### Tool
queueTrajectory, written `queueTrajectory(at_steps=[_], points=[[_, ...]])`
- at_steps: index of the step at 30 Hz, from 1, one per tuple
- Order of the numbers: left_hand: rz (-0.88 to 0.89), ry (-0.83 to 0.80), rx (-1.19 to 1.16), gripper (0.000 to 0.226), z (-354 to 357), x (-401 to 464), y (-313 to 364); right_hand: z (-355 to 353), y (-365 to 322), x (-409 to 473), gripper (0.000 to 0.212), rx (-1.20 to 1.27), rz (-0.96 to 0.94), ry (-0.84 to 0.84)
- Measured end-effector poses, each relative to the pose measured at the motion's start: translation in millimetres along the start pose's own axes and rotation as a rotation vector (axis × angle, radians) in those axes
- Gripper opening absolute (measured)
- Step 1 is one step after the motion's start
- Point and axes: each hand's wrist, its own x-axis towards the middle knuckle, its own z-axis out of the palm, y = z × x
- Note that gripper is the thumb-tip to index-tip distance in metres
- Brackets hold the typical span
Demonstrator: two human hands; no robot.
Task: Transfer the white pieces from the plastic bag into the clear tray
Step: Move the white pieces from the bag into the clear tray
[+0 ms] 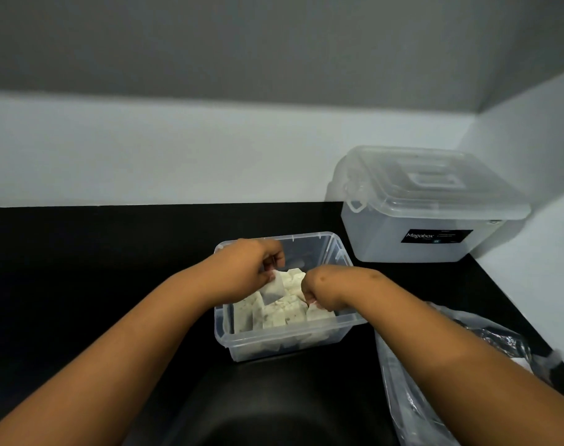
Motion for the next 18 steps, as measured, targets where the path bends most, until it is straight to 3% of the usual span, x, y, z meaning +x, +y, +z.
queueTrajectory(at_steps=[12,18], points=[[-0.005,-0.091,-0.026,0.016,12.1,12.4,-5.7,-0.4,-10.4,11.6,0.032,0.03,0.134,0.002],[-0.051,-0.284,-0.21,0.017,22.7,19.5,-5.6,-6.6,3.2,-12.8,0.03,0.09,0.125,0.148]])
